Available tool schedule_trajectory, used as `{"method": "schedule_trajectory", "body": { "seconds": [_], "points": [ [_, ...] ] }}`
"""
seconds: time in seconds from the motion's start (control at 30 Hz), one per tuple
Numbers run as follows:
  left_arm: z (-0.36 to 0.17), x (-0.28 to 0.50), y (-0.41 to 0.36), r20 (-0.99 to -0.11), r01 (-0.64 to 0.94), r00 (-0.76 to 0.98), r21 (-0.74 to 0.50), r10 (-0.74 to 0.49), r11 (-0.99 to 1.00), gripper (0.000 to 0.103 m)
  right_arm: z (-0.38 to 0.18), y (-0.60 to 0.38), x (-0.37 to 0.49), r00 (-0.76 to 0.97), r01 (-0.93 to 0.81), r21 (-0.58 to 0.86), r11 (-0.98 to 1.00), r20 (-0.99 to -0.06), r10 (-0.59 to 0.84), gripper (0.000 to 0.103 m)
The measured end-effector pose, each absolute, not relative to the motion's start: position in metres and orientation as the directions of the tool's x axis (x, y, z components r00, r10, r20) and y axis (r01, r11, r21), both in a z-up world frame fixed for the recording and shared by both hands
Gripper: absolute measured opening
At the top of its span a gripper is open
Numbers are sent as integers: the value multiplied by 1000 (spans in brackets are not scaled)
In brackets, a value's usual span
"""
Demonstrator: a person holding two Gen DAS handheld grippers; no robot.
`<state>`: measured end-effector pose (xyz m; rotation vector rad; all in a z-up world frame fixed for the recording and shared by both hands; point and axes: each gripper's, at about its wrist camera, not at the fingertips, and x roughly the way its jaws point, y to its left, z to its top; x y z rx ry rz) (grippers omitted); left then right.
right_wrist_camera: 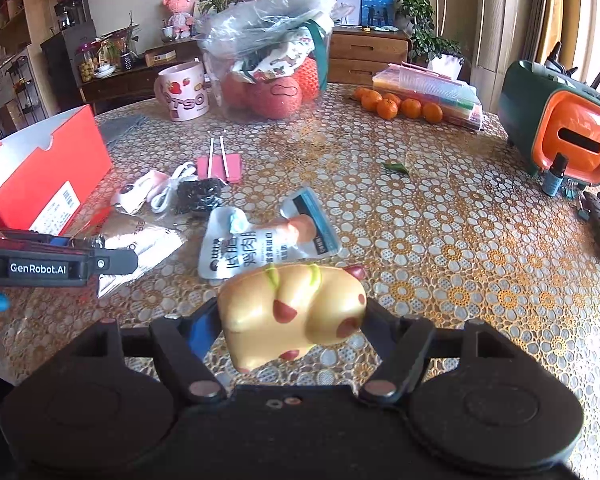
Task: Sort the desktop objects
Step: 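Carry the silver pouch and yellow pig toy over the red shoebox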
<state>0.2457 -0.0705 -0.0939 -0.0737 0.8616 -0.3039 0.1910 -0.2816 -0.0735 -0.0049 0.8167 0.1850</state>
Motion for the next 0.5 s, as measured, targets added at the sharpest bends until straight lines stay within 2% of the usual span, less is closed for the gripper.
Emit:
{"method": "schedule_trajectory", "body": {
  "seconds": [0.5],
  "points": [
    [-49, 182, -29, -683, 262, 646, -220, -340, 940, 52, -33, -234, 154, 673, -262, 79, 962, -699, 241, 73]
  ]
}}
